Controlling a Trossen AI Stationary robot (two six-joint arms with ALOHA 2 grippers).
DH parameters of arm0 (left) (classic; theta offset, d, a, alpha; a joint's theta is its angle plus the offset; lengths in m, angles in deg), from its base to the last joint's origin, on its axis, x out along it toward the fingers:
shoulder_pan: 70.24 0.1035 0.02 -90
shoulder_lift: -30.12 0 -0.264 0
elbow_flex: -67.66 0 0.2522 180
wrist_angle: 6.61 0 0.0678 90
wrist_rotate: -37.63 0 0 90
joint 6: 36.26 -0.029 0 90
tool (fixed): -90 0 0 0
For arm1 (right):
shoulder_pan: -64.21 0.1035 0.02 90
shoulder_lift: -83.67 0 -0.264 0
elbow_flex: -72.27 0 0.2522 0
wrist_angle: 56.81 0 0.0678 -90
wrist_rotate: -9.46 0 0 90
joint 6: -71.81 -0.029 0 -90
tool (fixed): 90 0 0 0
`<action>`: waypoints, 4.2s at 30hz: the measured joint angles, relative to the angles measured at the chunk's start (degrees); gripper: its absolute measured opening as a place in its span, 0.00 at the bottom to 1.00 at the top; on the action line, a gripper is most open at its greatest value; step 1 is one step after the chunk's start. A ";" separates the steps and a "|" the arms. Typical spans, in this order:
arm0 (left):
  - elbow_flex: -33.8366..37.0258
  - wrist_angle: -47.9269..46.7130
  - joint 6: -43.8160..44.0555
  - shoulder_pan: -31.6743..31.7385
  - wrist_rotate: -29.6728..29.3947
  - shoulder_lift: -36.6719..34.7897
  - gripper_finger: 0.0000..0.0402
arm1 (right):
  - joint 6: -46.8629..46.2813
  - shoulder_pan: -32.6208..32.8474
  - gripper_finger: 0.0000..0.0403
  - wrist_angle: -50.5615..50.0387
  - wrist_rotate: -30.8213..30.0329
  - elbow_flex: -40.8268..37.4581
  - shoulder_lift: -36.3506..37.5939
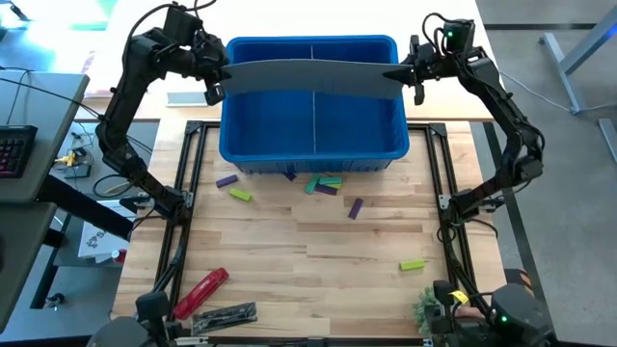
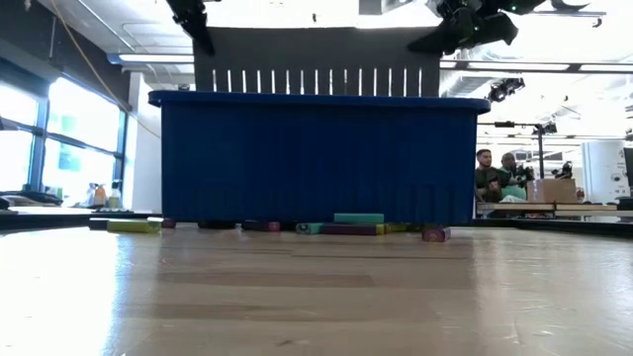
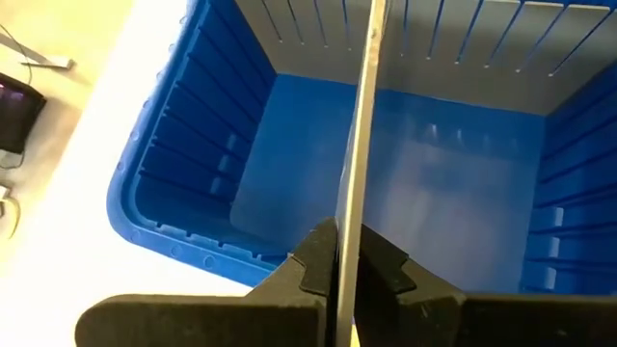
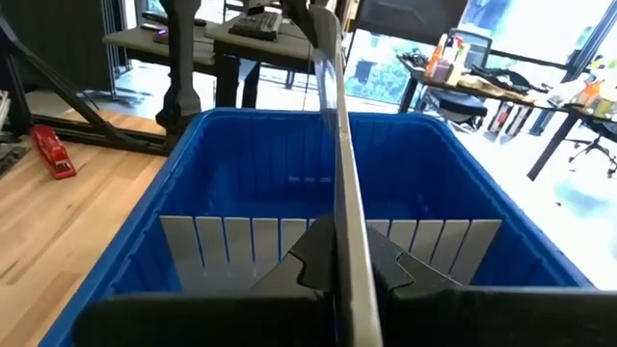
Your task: Sort blocks
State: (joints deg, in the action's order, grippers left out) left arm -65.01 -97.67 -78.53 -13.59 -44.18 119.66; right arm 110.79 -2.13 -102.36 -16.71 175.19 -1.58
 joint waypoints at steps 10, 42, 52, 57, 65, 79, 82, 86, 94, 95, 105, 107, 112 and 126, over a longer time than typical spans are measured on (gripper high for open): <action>0.00 -0.85 0.19 -0.04 0.13 0.02 0.00 | 0.02 -0.05 0.00 0.11 -0.16 0.00 -0.03; 0.04 0.26 -0.82 -0.13 -0.66 1.78 0.00 | 0.00 -1.49 0.00 0.32 -0.17 -0.02 -0.09; 0.04 -0.61 -0.42 -0.20 -3.39 1.79 0.00 | -0.04 -1.27 0.00 -0.18 0.90 -0.02 -0.11; 0.04 -0.59 -0.48 -0.17 -3.80 1.79 0.00 | -0.04 -1.27 0.00 -0.16 0.95 -0.02 -0.11; 0.04 0.18 -1.67 -0.09 -3.34 1.79 0.00 | -0.04 -1.03 0.00 -0.18 0.93 -0.02 -0.11; -0.07 -4.05 -6.04 0.00 -0.13 1.68 0.00 | 3.00 -1.03 0.00 0.29 2.94 -0.02 -0.08; -0.07 -4.19 -6.28 -0.02 -0.13 1.68 0.00 | 3.81 -1.05 0.00 1.63 3.06 -0.02 -0.11; -0.04 -4.64 -6.30 -0.02 -0.14 1.68 0.00 | 6.98 -1.05 0.00 3.73 5.89 -0.02 -0.54; -0.03 -4.34 -6.00 -0.02 0.09 1.68 0.00 | 4.53 -2.38 0.00 4.15 5.20 0.00 -3.67; 0.00 -4.27 -6.00 -0.02 0.09 1.70 0.00 | 3.62 -2.50 0.00 4.11 5.17 -0.02 -4.05; 0.00 -3.44 -5.96 -0.04 0.39 1.70 0.00 | 1.68 -3.28 0.00 3.29 4.25 -0.02 -4.35; 0.00 -3.28 -5.93 -0.04 0.89 1.70 0.00 | 1.53 -3.39 0.00 2.61 3.92 0.00 -4.34; 0.02 -1.98 -5.92 -0.01 1.83 1.83 0.00 | 1.56 -3.42 0.00 0.79 2.35 0.04 -4.29; 0.02 -2.05 -5.82 -0.02 2.16 2.12 0.00 | 5.14 -3.41 0.00 0.20 2.21 -0.02 -4.42</action>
State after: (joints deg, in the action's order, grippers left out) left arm -64.99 -99.71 -84.36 -13.62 -42.02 121.78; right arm 115.92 -5.55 -102.16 -14.50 175.17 -6.00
